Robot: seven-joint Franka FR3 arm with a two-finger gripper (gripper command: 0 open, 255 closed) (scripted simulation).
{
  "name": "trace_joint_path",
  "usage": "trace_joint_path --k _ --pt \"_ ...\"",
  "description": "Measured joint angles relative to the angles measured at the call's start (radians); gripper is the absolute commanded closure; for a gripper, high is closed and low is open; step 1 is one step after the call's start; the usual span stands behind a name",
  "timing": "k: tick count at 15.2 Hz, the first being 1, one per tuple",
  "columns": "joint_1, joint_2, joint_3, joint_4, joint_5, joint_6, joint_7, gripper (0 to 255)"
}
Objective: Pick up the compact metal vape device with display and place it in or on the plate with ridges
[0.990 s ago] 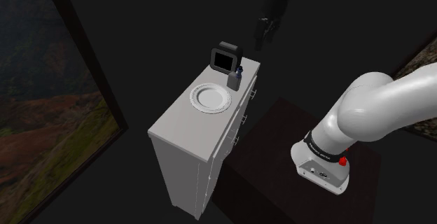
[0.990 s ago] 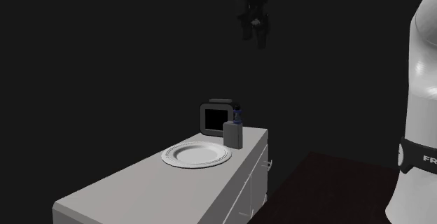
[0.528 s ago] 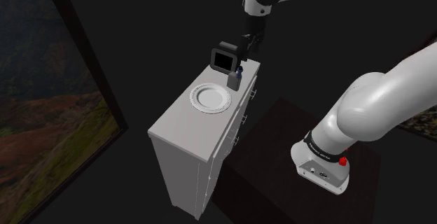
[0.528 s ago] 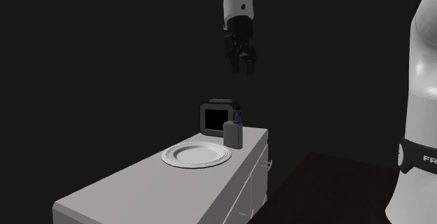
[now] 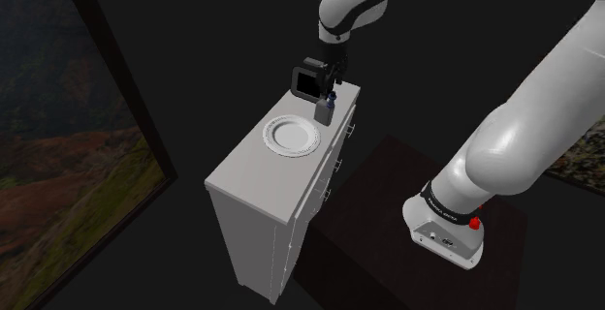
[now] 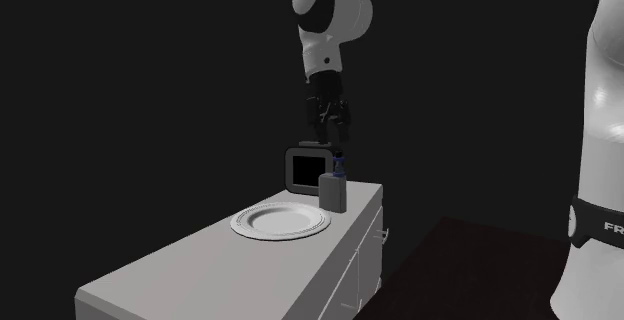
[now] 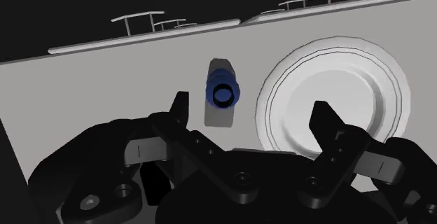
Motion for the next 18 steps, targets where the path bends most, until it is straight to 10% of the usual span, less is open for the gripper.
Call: trace_joint_path --k 5,18 --pt "-0.012 0.195 -0.01 0.094 -0.008 0.07 -0.007 0" --pt "-0.017 0.262 -0.012 0.059 -0.007 0.169 -0.009 0"
